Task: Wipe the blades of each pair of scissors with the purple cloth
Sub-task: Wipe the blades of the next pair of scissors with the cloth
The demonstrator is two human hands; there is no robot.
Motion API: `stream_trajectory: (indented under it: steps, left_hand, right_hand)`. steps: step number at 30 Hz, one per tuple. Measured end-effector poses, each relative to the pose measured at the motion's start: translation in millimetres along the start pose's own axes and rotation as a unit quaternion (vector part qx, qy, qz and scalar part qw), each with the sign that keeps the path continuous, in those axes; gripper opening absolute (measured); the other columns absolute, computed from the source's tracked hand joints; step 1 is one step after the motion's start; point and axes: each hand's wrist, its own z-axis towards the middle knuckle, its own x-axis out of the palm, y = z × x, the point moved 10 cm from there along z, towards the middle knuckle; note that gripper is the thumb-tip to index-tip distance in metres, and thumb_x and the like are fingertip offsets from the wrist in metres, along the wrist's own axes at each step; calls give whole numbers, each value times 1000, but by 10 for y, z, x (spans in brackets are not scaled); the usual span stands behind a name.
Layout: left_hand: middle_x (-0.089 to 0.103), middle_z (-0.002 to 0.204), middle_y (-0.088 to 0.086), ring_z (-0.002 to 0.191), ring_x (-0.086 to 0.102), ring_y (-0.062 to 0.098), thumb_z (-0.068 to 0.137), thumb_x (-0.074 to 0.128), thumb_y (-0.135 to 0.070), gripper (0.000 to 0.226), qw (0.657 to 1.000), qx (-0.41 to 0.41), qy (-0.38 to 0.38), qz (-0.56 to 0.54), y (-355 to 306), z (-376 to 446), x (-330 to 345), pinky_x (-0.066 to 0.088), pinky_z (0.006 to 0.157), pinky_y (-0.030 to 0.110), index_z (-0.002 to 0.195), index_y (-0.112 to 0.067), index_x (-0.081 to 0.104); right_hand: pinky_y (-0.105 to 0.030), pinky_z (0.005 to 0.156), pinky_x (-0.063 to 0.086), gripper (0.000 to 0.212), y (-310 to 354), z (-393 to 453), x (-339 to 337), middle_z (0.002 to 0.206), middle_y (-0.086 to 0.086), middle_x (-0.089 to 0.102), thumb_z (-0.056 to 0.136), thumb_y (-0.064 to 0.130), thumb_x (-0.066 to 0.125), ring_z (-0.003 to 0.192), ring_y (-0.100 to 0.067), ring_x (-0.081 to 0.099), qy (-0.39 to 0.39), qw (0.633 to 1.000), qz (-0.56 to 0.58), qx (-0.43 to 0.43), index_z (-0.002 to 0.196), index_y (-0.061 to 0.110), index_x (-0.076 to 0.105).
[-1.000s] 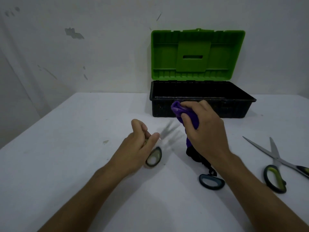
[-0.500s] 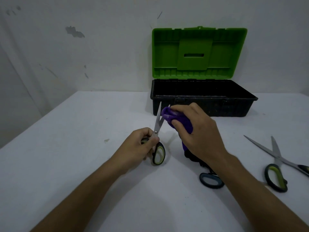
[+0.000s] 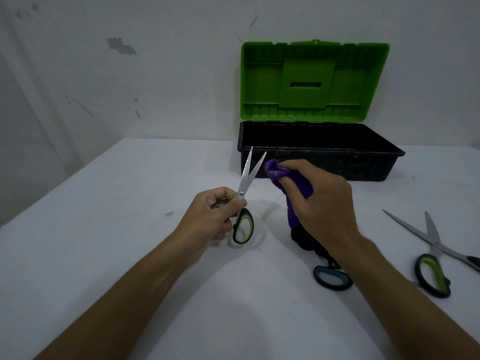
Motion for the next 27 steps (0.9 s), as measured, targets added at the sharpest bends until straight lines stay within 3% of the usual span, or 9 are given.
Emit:
stream_trajectory:
  steps: [6, 11, 16, 20, 23, 27]
  left_hand:
    - [42, 64, 2, 42, 20, 10, 94, 60, -15, 15, 1000, 9, 1, -25, -34, -4, 8, 13, 43, 20, 81, -9, 57]
    - [45, 81, 11, 41, 17, 10, 94, 58, -11, 25, 1000, 4, -1, -30, -34, -4, -9, 10, 43, 18, 69, -14, 54]
    - [49, 71, -1, 40, 17, 7, 96, 57, -14, 17, 998, -10, 32, -47, -28, -47, 75, 9, 41, 16, 80, -18, 59]
    - [73, 87, 0, 39, 16, 7, 96, 58, -12, 23, 998, -11, 28, -64, -40, -84, 97, 11, 40, 17, 76, -23, 56]
    - [76, 92, 3, 40, 17, 9, 96, 57, -14, 15, 998, -1, 39, -43, -79, -80, 105, 11, 42, 19, 82, -19, 56]
    - [75, 88, 4, 38, 22, 8, 97, 57, -19, 24, 999, 4, 30, -13, -64, -64, 95, 12, 42, 19, 75, -19, 66]
  right_hand:
    - [-29, 67, 57, 31, -28, -7, 3, 102, 3, 70, 92, 29, 64, 82, -13, 65, 0, 999, 21, 24, 120, 17, 57]
    - [-23, 68, 56, 34, -34, -16, 46, 104, 2, 70, 90, 29, 67, 85, -14, 65, 12, 1000, 17, 23, 121, 17, 57]
    - [-19, 69, 54, 35, 2, -11, 59, 105, 1, 70, 90, 29, 68, 86, -13, 65, 19, 1000, 17, 15, 120, 16, 57]
    - [-25, 70, 57, 34, 43, -13, 50, 104, 1, 70, 89, 28, 69, 87, -14, 66, 14, 1000, 24, 7, 120, 16, 58]
    - [-27, 70, 57, 35, 76, -17, 41, 105, 1, 70, 89, 29, 69, 87, -14, 66, 9, 1000, 24, -2, 120, 16, 58]
    - [-26, 68, 56, 32, 95, -5, -8, 103, 4, 70, 91, 30, 67, 85, -11, 64, -2, 1000, 18, -12, 120, 18, 58]
